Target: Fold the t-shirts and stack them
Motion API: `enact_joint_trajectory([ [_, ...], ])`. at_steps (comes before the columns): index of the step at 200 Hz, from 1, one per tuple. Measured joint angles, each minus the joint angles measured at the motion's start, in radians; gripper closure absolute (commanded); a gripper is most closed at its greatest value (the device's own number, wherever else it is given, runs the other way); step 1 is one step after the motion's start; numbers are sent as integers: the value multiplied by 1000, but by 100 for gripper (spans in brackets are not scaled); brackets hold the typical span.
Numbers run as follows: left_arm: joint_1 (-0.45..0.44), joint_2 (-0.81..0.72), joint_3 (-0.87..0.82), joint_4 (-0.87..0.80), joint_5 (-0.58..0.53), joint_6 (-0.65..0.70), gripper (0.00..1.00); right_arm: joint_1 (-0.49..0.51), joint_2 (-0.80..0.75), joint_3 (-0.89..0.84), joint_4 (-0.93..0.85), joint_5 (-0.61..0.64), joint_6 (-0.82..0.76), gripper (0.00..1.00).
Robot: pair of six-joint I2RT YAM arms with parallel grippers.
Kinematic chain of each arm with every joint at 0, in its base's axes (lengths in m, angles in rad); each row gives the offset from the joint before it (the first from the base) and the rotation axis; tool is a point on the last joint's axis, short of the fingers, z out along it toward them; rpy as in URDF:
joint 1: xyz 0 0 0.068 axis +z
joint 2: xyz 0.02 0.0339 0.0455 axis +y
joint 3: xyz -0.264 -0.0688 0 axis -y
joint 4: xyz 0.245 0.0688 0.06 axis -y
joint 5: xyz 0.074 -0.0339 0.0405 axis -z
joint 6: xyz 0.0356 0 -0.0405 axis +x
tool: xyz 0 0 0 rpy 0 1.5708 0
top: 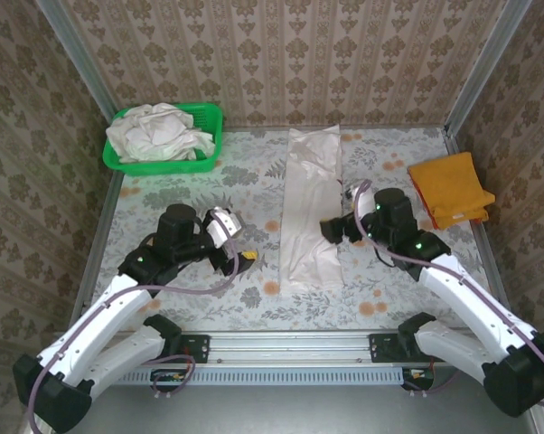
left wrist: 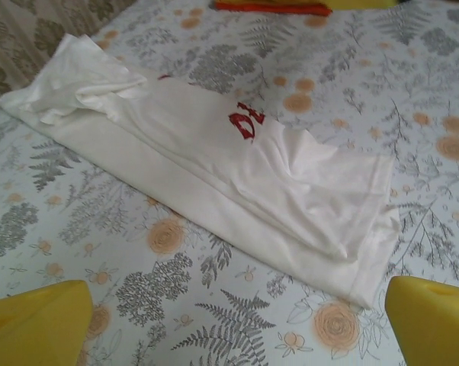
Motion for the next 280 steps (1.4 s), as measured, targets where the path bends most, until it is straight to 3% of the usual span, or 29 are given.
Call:
enact_joint_trajectory([
  [41,-2,37,-6,-34,27,79,0,243,-11,-57,-132,5,-230,2],
  [61,-4,30,-13,-50,37,114,0,340,46,-68,-169,37,-301,12],
  [75,-6,21,-32,-51,42,131,0,390,114,-68,-172,69,-348,26],
  [84,-6,14,-50,-50,45,140,0,411,162,-70,-172,84,-364,27],
  [156,-6,10,-99,-43,53,151,0,431,395,-74,-130,140,-438,34],
  [179,-6,8,-107,-37,53,152,0,435,457,-71,-117,146,-462,45],
  [200,-6,9,-114,-37,53,152,0,441,515,-61,-112,159,-483,48],
  [212,-6,9,-114,-37,52,152,0,449,536,-44,-121,160,-496,56],
  [257,-6,9,-117,-35,52,157,0,474,560,-16,-139,180,-528,99],
  [280,-5,9,-118,-35,52,159,0,476,559,-10,-146,181,-531,100],
])
